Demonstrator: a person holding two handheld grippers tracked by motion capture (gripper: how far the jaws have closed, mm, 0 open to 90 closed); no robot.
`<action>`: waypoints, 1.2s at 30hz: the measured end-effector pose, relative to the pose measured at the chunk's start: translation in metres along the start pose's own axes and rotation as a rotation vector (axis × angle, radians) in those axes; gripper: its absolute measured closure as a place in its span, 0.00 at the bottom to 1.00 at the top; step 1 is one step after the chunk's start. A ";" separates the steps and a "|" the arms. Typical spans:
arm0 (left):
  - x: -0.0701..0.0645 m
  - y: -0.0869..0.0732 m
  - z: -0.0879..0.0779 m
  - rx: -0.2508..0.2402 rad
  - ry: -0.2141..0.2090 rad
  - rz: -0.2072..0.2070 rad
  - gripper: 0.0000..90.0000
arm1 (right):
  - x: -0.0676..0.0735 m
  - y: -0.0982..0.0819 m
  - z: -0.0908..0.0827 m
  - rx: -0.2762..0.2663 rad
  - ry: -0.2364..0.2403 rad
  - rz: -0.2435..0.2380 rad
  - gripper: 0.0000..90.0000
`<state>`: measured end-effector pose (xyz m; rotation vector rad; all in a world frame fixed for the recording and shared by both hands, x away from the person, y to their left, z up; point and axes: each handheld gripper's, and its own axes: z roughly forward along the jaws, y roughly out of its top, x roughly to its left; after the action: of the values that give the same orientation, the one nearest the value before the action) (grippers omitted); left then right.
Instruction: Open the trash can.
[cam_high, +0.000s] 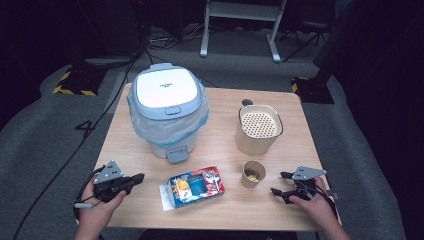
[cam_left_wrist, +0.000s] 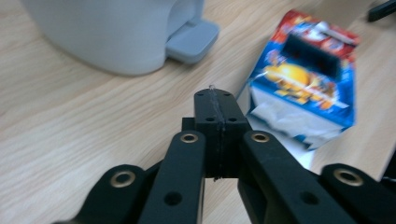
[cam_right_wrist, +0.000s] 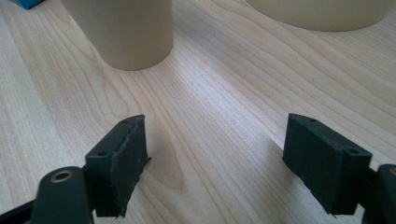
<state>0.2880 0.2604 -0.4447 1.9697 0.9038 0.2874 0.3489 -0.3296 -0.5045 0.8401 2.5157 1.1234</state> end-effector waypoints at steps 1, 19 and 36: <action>0.000 0.000 0.000 0.000 0.000 0.000 1.00 | 0.000 0.000 0.000 0.000 0.000 0.000 0.25; 0.001 0.053 -0.021 -0.095 -0.100 0.096 1.00 | 0.000 0.000 0.000 -0.001 0.004 -0.005 0.26; -0.005 0.114 -0.035 -0.125 -0.133 0.150 1.00 | 0.000 0.000 0.000 0.000 0.003 -0.005 0.26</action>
<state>0.3205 0.2443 -0.3309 1.9189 0.6397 0.2879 0.3484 -0.3297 -0.5043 0.8323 2.5189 1.1247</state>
